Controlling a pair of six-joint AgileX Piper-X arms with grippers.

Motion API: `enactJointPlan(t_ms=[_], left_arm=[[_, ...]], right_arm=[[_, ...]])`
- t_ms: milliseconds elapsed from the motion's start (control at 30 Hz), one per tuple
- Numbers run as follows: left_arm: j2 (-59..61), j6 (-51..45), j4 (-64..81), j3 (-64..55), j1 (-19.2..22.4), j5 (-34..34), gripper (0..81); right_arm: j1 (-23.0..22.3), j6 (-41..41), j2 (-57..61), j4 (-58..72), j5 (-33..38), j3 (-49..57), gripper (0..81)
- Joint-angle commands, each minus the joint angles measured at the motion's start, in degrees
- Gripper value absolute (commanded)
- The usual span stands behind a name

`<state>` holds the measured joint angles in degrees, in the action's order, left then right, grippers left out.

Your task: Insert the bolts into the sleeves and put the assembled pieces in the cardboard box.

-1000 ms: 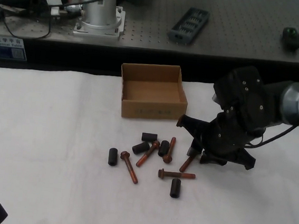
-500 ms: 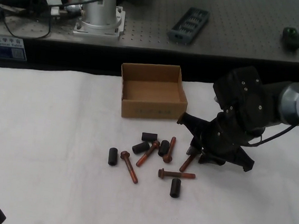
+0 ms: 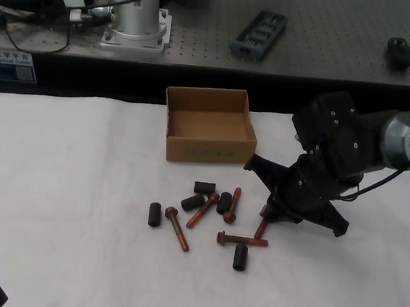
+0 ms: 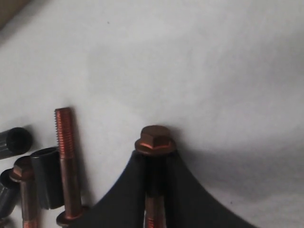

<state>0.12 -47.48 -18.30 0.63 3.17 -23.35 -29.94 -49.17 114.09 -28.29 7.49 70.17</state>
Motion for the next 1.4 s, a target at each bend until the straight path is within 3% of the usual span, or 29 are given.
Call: enactJointPlan(t_ms=[0, 333, 667, 833, 1100, 1367], left_arm=[[-0.12, -0.16, -0.01, -0.63, -0.09, 0.69, 37.5], [-0.12, 2.90, 0.45, -0.63, -0.09, -2.02, 37.2], [-0.12, 5.69, 8.15, -0.63, 0.06, -4.40, 23.0], [0.75, 10.33, 7.87, -1.88, 0.91, -5.58, 22.1], [21.93, 20.89, 7.85, -10.71, 4.69, -2.24, 22.1], [55.23, 29.71, 10.93, -26.97, 14.54, 3.14, 26.7]], right_arm=[[-0.04, 0.38, 1.49, -2.33, 3.01, -0.45, 2.8], [-0.04, 10.38, -6.51, -6.04, 6.36, -0.45, 2.8], [-0.04, 24.07, -21.40, -15.52, 5.92, -5.39, 2.8], [-0.04, 26.67, -29.72, -19.30, 5.92, -10.55, 2.8], [-0.04, 27.36, -44.29, -24.20, 5.92, -19.21, 2.8], [-0.04, 27.36, -55.53, -31.44, 5.92, -23.21, 2.8]])
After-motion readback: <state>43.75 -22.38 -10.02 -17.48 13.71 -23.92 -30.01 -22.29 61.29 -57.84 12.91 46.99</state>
